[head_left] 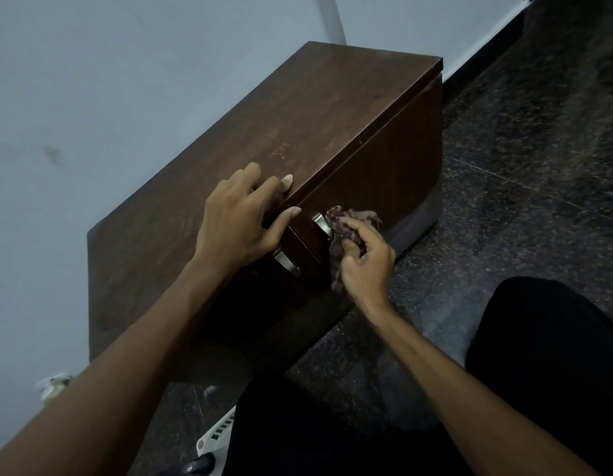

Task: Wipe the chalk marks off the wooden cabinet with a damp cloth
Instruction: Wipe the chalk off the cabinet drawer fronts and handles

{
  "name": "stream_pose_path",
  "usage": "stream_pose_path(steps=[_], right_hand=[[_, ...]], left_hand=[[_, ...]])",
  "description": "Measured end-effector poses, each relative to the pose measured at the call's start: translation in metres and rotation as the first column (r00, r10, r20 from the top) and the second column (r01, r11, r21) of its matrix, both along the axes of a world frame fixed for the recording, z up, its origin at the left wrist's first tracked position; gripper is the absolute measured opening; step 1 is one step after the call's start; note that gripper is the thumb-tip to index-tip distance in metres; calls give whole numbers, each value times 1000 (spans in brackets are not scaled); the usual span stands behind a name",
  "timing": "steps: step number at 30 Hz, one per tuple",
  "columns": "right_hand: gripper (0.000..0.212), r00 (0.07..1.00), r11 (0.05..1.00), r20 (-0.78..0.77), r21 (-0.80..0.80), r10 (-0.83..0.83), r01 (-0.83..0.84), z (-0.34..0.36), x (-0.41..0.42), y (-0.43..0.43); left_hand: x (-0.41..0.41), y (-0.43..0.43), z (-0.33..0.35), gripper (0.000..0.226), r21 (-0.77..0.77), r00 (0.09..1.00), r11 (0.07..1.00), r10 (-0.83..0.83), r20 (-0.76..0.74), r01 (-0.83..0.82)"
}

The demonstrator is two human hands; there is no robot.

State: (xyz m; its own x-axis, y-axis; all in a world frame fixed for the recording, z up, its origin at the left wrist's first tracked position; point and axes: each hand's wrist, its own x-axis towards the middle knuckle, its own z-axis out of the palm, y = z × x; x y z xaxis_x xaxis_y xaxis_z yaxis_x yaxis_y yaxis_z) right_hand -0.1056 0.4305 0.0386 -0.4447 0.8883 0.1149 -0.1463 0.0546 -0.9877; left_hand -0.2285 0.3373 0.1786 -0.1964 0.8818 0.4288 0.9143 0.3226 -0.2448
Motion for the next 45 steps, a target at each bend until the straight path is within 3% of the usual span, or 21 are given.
stream_pose_path(steps=[4,9,11,14,17,22,24,27,32,37,39,41,45], right_hand=[[45,990,967,-49,225,129,-115,20,1,24],[45,981,946,77,264,176,-190,-2,8,29],[45,956,947,190,189,225,-260,-26,13,22],[40,904,944,274,-55,328,-326,-48,17,-9],[31,941,922,143,-290,306,-256,-42,9,-47],[27,966,930,9,-272,257,-245,-20,-1,-69],[26,980,963,-7,-186,199,-197,-10,1,-72],[29,992,992,-59,68,108,-104,1,3,-70],[30,993,900,-15,423,119,-101,18,-5,-65],[32,997,818,27,571,66,-69,1,-1,-68],[35,994,872,79,477,81,-110,-8,4,-69],[38,976,942,165,282,140,-182,-18,7,-66],[39,917,944,246,26,314,-330,-31,10,-53]], left_hand=[[-1,0,1,37,-21,1000,1000,9,-10,-10],[-1,0,0,37,-20,1000,1000,4,2,-4],[-1,0,0,38,-22,1000,1000,9,1,-9],[-1,0,0,37,-23,1000,1000,13,-5,-14],[0,-1,0,36,-7,1000,1000,17,-5,-17],[1,-1,0,36,-17,1000,1000,14,-12,-14],[0,-1,1,37,-18,1000,1000,14,-11,-14],[0,-1,0,37,-11,1000,1000,9,-8,-9],[-2,-1,0,37,4,1000,1000,-7,22,7],[-1,0,-1,38,25,999,1000,-2,34,1],[0,0,0,39,20,999,1000,8,32,-9],[0,0,0,40,12,999,1000,14,30,-15],[0,-1,0,41,-9,1000,1000,22,18,-21]])
